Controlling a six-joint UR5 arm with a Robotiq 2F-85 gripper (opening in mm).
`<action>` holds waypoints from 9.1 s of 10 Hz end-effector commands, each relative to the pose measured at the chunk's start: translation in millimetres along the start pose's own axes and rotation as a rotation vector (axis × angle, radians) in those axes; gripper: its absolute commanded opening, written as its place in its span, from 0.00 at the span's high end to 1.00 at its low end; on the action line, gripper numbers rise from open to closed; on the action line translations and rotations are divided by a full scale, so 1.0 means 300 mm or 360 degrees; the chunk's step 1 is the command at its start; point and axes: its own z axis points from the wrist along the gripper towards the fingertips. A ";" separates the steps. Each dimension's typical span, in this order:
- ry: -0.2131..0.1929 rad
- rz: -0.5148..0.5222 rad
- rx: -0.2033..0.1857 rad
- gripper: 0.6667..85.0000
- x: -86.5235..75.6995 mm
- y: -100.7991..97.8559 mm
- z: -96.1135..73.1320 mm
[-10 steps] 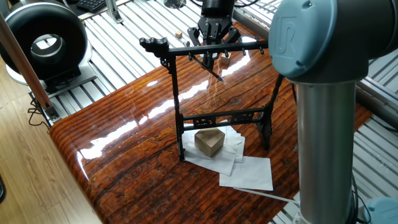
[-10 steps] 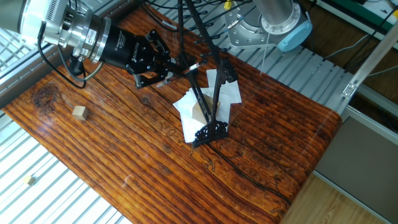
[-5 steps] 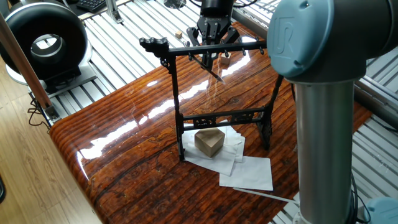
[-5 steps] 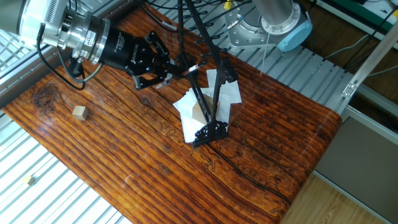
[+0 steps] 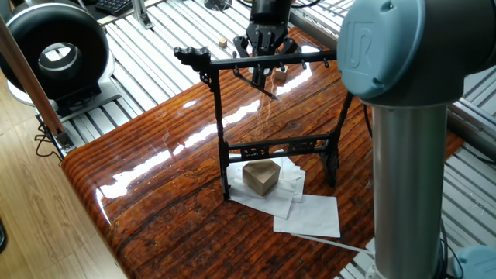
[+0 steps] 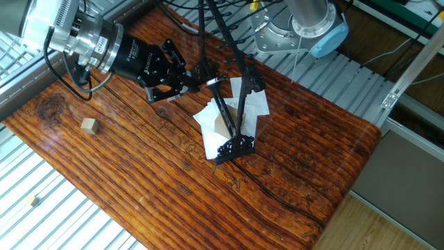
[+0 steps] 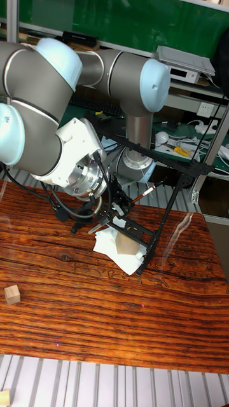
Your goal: Place the brush on the pen rack
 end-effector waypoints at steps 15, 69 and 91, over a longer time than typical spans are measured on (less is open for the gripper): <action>0.0063 0.0069 0.0256 1.00 0.034 -0.134 -0.014; 0.0268 0.0150 0.0225 1.00 -0.040 0.022 -0.144; 0.0277 0.0148 0.0219 1.00 -0.063 0.053 -0.136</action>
